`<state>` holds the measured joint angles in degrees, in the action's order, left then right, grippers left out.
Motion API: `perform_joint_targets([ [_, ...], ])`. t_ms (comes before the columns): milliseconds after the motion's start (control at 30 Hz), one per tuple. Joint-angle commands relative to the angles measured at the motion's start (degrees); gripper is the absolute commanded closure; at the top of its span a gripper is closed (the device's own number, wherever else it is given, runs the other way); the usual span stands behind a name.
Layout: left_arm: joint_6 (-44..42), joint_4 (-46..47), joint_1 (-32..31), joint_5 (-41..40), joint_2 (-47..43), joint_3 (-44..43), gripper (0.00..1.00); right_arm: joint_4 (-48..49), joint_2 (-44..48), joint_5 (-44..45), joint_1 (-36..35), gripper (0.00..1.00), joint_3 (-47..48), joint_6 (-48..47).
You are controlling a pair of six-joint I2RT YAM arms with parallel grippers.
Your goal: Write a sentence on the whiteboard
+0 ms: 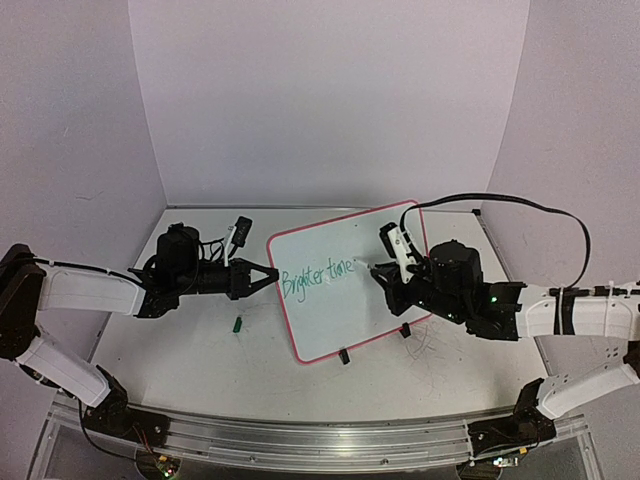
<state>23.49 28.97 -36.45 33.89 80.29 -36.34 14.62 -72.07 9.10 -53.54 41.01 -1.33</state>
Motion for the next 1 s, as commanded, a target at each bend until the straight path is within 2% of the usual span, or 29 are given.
perform_joint_targets([
  [0,-1.9,-0.1,0.2,-1.4,-1.0,-0.9,1.00,2.9,-0.8,4.1,0.3,1.00,2.1,0.9],
  [133,-1.9,-0.2,0.2,-1.3,-0.9,-1.2,1.00,3.2,-2.3,2.6,0.2,1.00,2.9,2.2],
  [333,-1.9,-0.2,0.2,-1.2,-0.9,-1.0,1.00,3.8,-2.6,5.3,0.2,1.00,2.6,3.5],
  [967,-2.1,-0.3,0.2,-1.0,-1.0,-1.3,1.00,4.0,-4.7,6.1,0.2,1.00,3.0,4.0],
])
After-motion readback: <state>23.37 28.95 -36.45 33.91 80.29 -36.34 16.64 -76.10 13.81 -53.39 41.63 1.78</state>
